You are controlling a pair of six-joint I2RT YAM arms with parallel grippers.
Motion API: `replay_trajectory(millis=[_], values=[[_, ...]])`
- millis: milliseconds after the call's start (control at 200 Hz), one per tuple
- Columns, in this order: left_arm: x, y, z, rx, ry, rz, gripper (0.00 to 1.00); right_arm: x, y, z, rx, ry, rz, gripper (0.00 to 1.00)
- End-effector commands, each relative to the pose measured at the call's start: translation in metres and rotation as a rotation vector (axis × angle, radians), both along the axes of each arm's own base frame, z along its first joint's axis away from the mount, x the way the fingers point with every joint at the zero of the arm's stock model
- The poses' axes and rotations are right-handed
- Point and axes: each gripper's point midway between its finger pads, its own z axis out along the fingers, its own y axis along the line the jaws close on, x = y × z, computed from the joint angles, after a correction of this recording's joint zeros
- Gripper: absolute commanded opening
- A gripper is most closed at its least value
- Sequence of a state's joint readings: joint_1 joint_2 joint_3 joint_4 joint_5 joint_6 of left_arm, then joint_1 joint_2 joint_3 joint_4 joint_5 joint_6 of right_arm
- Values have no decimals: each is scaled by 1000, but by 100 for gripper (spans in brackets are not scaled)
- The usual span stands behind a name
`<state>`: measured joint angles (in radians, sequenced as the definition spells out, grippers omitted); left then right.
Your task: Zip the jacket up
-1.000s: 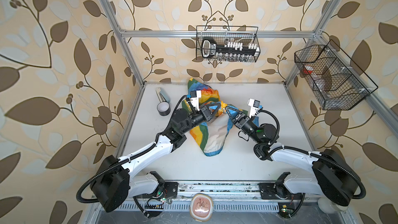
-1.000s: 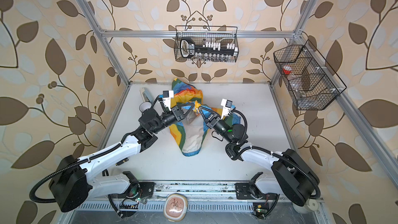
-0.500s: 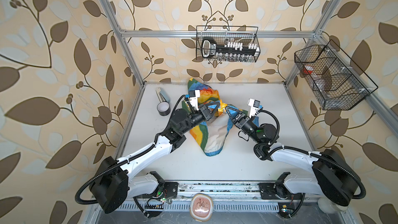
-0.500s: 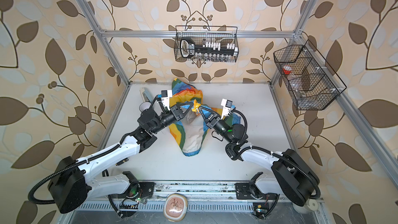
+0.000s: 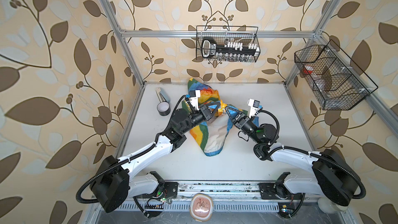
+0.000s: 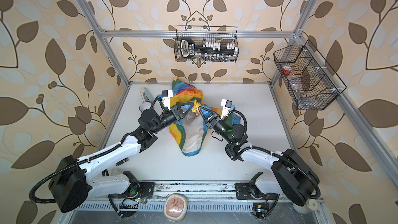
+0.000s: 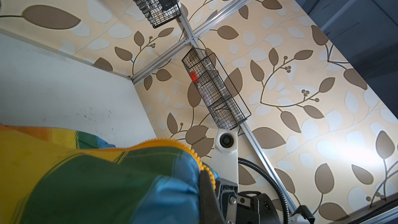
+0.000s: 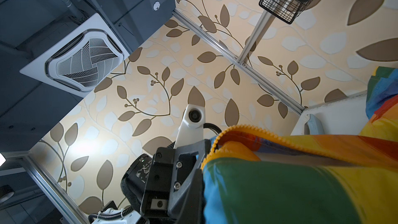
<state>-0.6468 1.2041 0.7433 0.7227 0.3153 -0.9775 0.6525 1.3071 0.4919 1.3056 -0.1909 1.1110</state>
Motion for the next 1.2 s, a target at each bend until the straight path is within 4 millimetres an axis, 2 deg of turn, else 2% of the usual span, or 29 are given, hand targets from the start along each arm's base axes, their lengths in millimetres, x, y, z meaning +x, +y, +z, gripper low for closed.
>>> replay_trajectory(millis=[0, 1195], values=[[-10, 1, 32, -62, -91, -33, 0, -5, -2, 17, 50, -47, 4, 0], [-12, 3, 17, -25, -64, -33, 0, -5, -7, 24, 54, -56, -15, 0]])
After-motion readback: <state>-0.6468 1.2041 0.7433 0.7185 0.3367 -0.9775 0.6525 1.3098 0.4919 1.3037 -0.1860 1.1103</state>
